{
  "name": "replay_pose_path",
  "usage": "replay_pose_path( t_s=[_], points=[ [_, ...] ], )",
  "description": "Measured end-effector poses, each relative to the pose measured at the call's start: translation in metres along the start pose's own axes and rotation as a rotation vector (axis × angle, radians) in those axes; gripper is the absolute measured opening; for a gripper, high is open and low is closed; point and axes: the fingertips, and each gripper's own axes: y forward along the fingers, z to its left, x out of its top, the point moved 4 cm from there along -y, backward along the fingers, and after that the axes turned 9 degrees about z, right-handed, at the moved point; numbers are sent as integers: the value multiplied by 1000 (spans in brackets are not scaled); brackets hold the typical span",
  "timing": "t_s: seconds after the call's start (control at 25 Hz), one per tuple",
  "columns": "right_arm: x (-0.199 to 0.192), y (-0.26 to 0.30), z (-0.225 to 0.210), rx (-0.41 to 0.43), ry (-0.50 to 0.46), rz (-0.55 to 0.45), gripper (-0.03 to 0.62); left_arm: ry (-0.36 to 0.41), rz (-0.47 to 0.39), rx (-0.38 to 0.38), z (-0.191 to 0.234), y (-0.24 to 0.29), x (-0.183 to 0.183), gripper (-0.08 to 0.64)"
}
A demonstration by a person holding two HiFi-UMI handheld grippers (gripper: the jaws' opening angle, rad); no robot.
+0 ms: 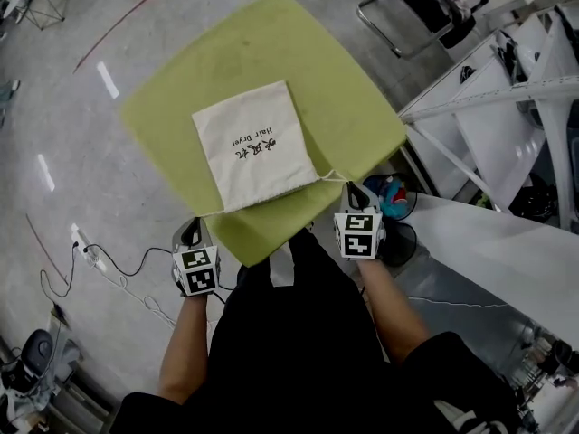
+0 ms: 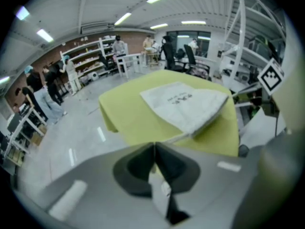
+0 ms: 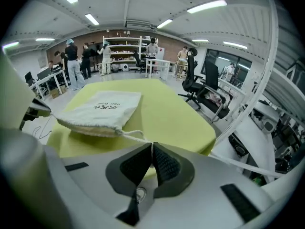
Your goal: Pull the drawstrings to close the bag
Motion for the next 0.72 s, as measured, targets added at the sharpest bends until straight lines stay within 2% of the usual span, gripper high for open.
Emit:
replay_pose_path(
  t_s=[0.48, 0.72],
  points=[
    [84, -58, -23, -81, -27, -254, 15, -43, -213, 137, 53, -58, 66, 14],
    [118, -89, -37, -121, -54, -366, 15, -92, -335, 182, 70, -90, 99, 14]
  ],
)
